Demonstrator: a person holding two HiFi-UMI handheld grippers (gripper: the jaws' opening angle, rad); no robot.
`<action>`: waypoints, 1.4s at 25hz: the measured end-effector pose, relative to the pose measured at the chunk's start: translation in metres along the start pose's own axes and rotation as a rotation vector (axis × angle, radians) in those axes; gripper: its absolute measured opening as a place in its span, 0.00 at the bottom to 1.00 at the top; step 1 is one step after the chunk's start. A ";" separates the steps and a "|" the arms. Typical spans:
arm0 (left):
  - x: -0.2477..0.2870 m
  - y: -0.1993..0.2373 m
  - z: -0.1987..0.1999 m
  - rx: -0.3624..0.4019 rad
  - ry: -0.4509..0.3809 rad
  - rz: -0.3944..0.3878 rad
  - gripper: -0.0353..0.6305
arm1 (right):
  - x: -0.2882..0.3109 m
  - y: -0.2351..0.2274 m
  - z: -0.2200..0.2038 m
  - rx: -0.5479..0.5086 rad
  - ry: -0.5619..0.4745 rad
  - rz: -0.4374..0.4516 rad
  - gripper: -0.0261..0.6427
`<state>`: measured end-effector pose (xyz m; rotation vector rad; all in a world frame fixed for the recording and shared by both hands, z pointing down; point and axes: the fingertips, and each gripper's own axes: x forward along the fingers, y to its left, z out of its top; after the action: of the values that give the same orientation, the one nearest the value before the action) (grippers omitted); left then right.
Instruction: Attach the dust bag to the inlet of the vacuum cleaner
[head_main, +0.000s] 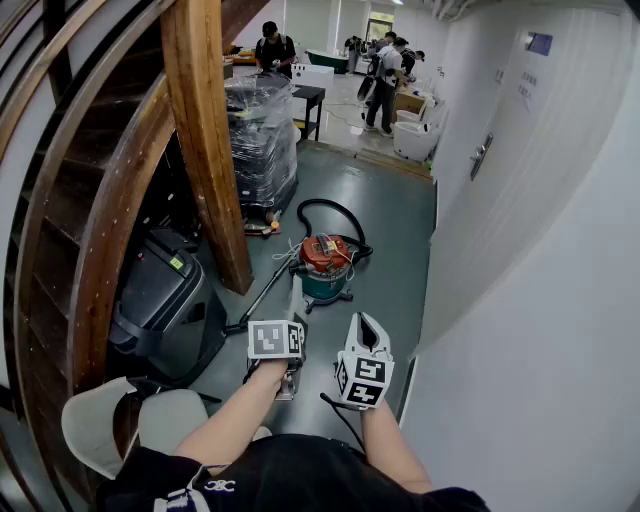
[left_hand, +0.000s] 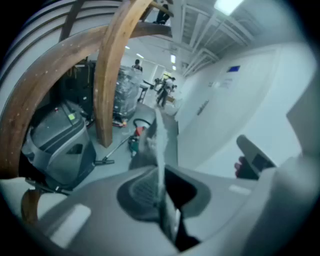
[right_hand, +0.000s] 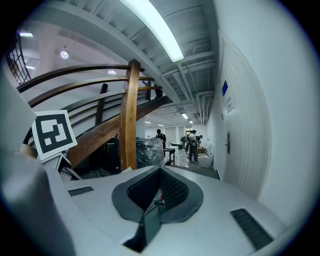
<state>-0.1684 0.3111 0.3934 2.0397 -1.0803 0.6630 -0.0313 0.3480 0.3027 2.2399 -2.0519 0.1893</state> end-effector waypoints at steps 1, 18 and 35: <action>0.000 0.002 0.000 -0.006 -0.001 -0.002 0.09 | 0.000 0.002 -0.001 0.001 0.003 0.001 0.03; 0.004 0.040 0.009 -0.056 0.020 -0.063 0.09 | 0.024 0.047 -0.004 -0.002 0.021 -0.009 0.03; 0.018 0.122 0.012 -0.069 0.087 -0.135 0.09 | 0.057 0.130 -0.021 -0.008 0.058 -0.021 0.03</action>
<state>-0.2618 0.2459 0.4426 1.9855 -0.8958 0.6302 -0.1563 0.2836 0.3309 2.2229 -1.9962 0.2419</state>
